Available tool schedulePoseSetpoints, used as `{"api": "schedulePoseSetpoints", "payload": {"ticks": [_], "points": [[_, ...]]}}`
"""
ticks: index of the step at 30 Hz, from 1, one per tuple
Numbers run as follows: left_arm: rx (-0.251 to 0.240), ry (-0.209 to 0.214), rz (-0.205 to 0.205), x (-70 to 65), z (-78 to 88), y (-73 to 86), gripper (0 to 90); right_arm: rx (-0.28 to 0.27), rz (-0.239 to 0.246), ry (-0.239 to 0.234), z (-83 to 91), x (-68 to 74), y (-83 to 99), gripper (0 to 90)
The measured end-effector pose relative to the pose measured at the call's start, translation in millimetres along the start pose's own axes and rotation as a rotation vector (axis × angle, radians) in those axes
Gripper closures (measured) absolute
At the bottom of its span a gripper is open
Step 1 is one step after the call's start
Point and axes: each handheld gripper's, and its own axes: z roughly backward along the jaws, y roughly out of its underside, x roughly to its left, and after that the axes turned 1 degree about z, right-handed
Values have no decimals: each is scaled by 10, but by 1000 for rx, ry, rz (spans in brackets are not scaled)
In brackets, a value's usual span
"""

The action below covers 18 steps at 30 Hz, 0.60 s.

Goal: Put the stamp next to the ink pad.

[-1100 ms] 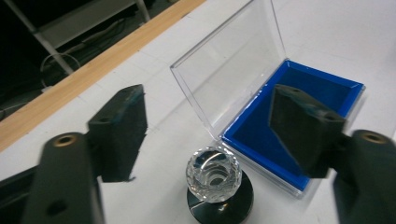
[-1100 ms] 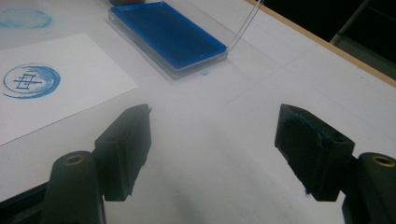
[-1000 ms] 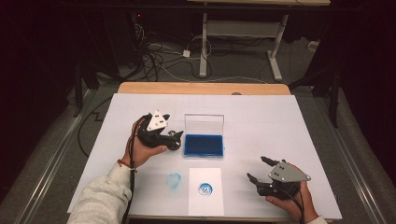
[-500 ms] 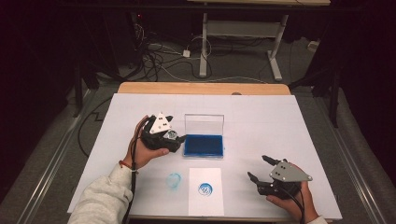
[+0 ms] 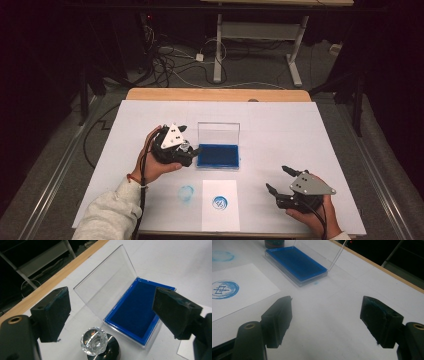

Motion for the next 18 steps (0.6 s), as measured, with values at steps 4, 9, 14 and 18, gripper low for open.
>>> {"api": "schedulePoseSetpoints", "payload": {"ticks": [4, 9, 14, 18], "points": [[-13, -6, -12, -32, 39, -9, 152, -3, 4, -2, 5, 1, -3, 263], [-34, -7, -13, -64, 82, -15, 151, -4, 2, -4, 8, 4, -5, 264], [-50, -15, -15, -99, 134, -6, 152, -6, 2, -4, 10, 6, -9, 264], [-60, -12, -18, -135, 181, -15, 152, -8, 3, -3, 13, 7, -11, 264]]}}
